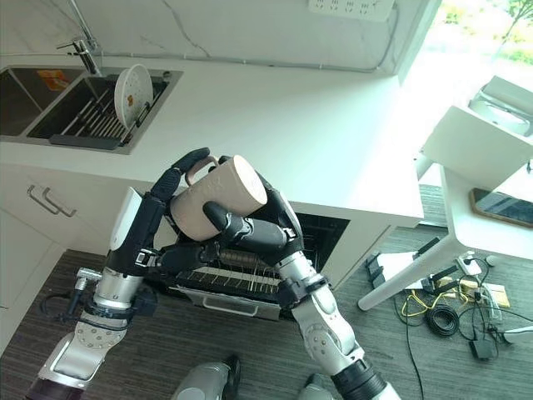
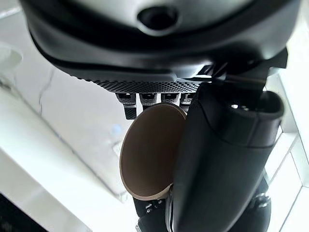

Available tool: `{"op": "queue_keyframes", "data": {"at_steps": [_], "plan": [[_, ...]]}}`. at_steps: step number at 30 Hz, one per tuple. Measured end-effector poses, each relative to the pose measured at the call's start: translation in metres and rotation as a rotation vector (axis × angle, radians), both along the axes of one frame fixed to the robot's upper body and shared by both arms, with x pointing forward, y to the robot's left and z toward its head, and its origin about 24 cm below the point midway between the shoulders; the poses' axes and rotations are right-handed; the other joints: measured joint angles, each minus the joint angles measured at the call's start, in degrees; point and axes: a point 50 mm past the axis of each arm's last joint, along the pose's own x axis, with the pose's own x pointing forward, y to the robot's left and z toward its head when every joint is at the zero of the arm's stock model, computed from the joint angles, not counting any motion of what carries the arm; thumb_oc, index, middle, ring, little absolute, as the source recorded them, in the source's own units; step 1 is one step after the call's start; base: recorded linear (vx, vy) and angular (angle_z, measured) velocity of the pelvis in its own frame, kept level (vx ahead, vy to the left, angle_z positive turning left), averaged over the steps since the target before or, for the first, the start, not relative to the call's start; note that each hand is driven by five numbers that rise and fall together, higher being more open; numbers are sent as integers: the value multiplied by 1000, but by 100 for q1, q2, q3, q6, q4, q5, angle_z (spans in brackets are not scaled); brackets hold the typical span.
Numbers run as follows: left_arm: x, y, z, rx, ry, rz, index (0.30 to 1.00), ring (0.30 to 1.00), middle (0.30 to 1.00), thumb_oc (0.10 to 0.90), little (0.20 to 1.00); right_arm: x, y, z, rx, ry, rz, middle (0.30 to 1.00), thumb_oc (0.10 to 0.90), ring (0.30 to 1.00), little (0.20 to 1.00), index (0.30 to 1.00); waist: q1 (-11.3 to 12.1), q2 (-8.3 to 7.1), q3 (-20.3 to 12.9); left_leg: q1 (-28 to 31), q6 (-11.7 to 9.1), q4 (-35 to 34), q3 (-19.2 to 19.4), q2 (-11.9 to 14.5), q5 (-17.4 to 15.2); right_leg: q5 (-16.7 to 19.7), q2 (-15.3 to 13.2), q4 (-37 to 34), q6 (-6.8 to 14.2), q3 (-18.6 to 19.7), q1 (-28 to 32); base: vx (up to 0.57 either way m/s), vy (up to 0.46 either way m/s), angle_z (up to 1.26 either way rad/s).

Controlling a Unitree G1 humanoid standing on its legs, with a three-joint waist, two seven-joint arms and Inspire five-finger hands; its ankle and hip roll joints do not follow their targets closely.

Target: Place the dishes in the dishwasher.

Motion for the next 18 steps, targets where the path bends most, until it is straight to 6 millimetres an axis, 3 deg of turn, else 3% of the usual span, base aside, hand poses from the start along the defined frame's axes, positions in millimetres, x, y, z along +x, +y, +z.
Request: {"op": "queue_keyframes", "data": {"at_steps": [5, 10, 18], "plan": [[9, 4, 1, -103, 261, -216, 900, 900, 900, 800, 900, -2, -10, -9, -15, 42, -40, 300, 400, 300, 300, 300, -40, 145, -88, 5, -32, -66, -8, 36, 61, -29, 35, 98, -43, 9, -69, -1, 0, -1], [15, 9, -16, -402, 585, -485, 900, 900, 900, 800, 900, -6, -30, -18, -103, 47, -67, 300, 400, 300, 300, 300, -92, 191, -116, 102, -32, -153, 36, 16, 90, -30, 29, 119, -45, 52, -54, 14, 31, -4], [14, 25, -19, -417, 653, -544, 900, 900, 900, 800, 900, -7, -32, -18, -115, 30, -48, 300, 400, 300, 300, 300, -68, 219, -142, 114, -29, -187, 30, 10, 119, -46, 8, 144, -64, 48, -65, 2, 2, 0]]}}
